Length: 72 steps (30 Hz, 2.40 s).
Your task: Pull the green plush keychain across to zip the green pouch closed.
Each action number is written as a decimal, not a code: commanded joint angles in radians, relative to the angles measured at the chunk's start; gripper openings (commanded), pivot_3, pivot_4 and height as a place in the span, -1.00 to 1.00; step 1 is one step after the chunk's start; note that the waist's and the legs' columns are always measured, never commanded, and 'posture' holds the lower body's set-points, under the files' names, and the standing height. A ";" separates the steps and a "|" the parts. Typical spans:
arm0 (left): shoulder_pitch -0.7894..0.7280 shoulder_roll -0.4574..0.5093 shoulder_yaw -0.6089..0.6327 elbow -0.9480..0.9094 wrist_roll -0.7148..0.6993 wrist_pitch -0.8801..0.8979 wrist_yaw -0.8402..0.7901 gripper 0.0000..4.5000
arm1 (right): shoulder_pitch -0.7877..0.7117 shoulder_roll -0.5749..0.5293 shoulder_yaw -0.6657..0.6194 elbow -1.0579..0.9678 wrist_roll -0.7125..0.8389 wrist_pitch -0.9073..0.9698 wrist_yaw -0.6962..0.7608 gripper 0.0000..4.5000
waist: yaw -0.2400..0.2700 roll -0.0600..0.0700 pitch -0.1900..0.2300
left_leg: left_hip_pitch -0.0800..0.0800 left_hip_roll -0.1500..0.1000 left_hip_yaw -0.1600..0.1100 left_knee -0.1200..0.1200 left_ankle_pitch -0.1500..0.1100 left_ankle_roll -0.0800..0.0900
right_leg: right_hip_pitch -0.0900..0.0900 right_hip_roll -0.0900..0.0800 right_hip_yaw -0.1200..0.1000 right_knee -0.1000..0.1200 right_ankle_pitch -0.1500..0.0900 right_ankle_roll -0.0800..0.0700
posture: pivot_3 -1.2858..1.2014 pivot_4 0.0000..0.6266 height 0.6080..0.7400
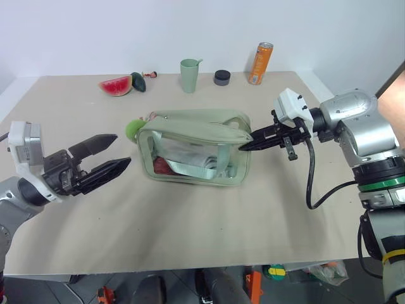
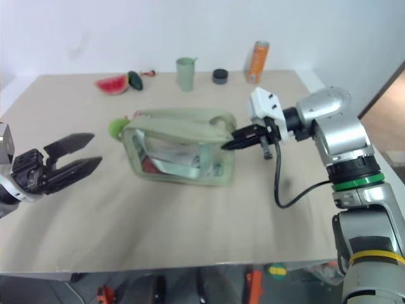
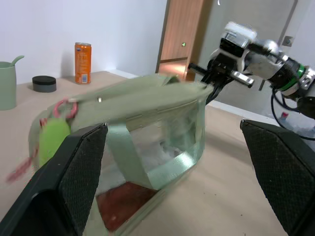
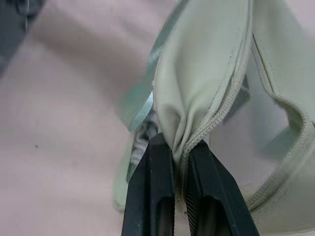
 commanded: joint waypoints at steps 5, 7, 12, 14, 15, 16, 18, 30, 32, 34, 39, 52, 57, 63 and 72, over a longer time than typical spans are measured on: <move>-0.070 0.009 -0.013 0.051 0.000 -0.005 -0.015 1.00 | 0.098 -0.056 -0.107 -0.169 0.045 0.074 -0.006 -0.17 | 0.002 0.000 0.000 | -0.001 0.000 0.000 0.000 -0.001 -0.001 | 0.000 -0.002 0.000 0.000 -0.001 0.000 | 0.03 -0.52 1.00; -0.079 0.008 -0.018 0.052 0.000 -0.003 -0.016 1.00 | 0.130 -0.059 -0.100 -0.190 0.030 0.053 -0.005 0.21 | 0.003 0.000 0.000 | -0.001 0.000 0.000 0.000 -0.001 -0.001 | 0.001 -0.002 -0.001 0.000 -0.002 0.001 | 0.03 -0.52 1.00; -0.082 0.011 -0.022 0.053 -0.001 -0.002 -0.018 1.00 | 0.150 -0.037 -0.098 -0.244 0.042 0.054 -0.003 0.99 | -0.001 0.000 0.000 | 0.000 0.000 0.000 0.000 -0.001 -0.001 | 0.000 -0.002 0.001 0.000 -0.002 0.002 | 0.03 -0.52 1.00; -0.081 0.013 -0.021 0.052 -0.003 -0.001 -0.019 1.00 | 0.156 -0.036 -0.081 -0.241 0.009 0.019 -0.002 0.99 | -0.001 0.000 0.000 | 0.000 0.000 0.000 0.000 -0.001 -0.001 | 0.000 -0.001 0.000 0.000 -0.002 0.002 | 0.03 -0.52 1.00; -0.080 0.012 -0.020 0.051 -0.004 -0.001 -0.018 1.00 | 0.158 -0.036 -0.072 -0.229 -0.016 -0.014 -0.003 0.99 | 0.000 0.000 0.000 | 0.000 0.000 0.000 0.000 -0.001 -0.001 | 0.000 -0.001 0.000 0.000 -0.002 0.002 | 0.03 -0.52 1.00; -0.080 0.012 -0.020 0.049 -0.006 -0.001 -0.017 1.00 | 0.157 -0.035 -0.067 -0.219 -0.033 -0.037 -0.005 0.99 | 0.000 0.000 0.000 | 0.000 0.000 0.000 0.000 -0.001 -0.001 | 0.001 -0.001 -0.001 0.000 -0.002 0.002 | 0.03 -0.52 1.00; -0.076 0.010 -0.017 0.044 -0.009 0.000 -0.013 1.00 | 0.131 -0.018 -0.083 -0.199 -0.025 -0.025 -0.030 0.99 | 0.001 0.000 0.000 | 0.000 0.000 0.000 0.000 -0.001 -0.001 | 0.001 -0.001 -0.001 0.000 -0.002 0.001 | 0.03 -0.52 1.00; -0.062 -0.002 -0.023 0.039 -0.013 -0.007 -0.016 1.00 | 0.166 -0.104 -0.304 -0.282 0.231 0.296 -0.036 0.99 | 0.006 -0.001 0.000 | -0.001 -0.001 0.000 -0.001 -0.002 -0.002 | 0.001 -0.004 -0.002 0.000 -0.005 0.000 | 0.03 -0.52 1.00; -0.069 -0.002 -0.036 0.038 -0.009 -0.006 -0.024 1.00 | 0.236 -0.146 -0.333 -0.337 0.240 0.325 -0.049 0.99 | 0.005 0.000 0.000 | -0.001 -0.002 0.000 0.000 -0.002 -0.002 | 0.001 -0.005 -0.001 0.000 -0.005 0.001 | 0.03 -0.52 1.00; -0.076 -0.002 -0.046 0.040 -0.005 -0.006 -0.031 1.00 | 0.316 -0.194 -0.366 -0.398 0.240 0.339 -0.061 0.99 | 0.005 0.000 0.001 | -0.001 -0.002 0.000 0.000 -0.002 -0.002 | 0.001 -0.005 -0.001 0.000 -0.005 0.001 | 0.03 -0.52 1.00; -0.107 -0.002 -0.069 0.061 0.003 -0.006 -0.048 1.00 | 0.468 -0.257 -0.443 -0.537 0.264 0.377 -0.116 0.99 | 0.001 0.000 0.001 | -0.001 -0.002 0.000 0.000 -0.003 -0.002 | 0.001 -0.004 -0.001 0.000 -0.006 0.002 | 0.03 -0.52 1.00; -0.147 -0.012 -0.097 0.073 0.013 -0.006 -0.066 1.00 | 0.482 -0.184 -0.350 -0.531 0.200 0.316 -0.237 0.99 | 0.000 0.000 0.001 | 0.001 -0.001 0.000 -0.001 -0.002 -0.004 | 0.002 -0.001 -0.001 0.000 -0.005 0.004 | 0.03 -0.52 1.00; -0.139 -0.014 -0.090 0.046 -0.002 -0.003 -0.056 1.00 | 0.443 -0.159 -0.312 -0.469 0.161 0.279 -0.243 0.99 | 0.001 0.000 0.001 | 0.001 -0.001 0.000 -0.001 -0.002 -0.005 | 0.002 -0.002 -0.001 0.000 -0.005 0.004 | 0.03 -0.52 1.00; -0.121 -0.021 -0.086 0.030 -0.001 -0.010 -0.045 1.00 | 0.423 -0.142 -0.291 -0.444 0.145 0.254 -0.235 0.32 | 0.001 -0.001 0.001 | 0.000 -0.001 0.000 -0.001 -0.002 -0.005 | 0.002 -0.003 0.000 0.000 -0.005 0.003 | 0.03 -0.52 1.00; -0.111 -0.031 -0.078 0.027 0.001 -0.017 -0.030 1.00 | 0.413 -0.140 -0.269 -0.421 0.119 0.225 -0.216 -0.99 | 0.001 -0.001 0.001 | 0.000 -0.002 0.000 -0.001 -0.002 -0.005 | 0.002 -0.002 -0.001 0.000 -0.005 0.003 | 0.03 -0.52 1.00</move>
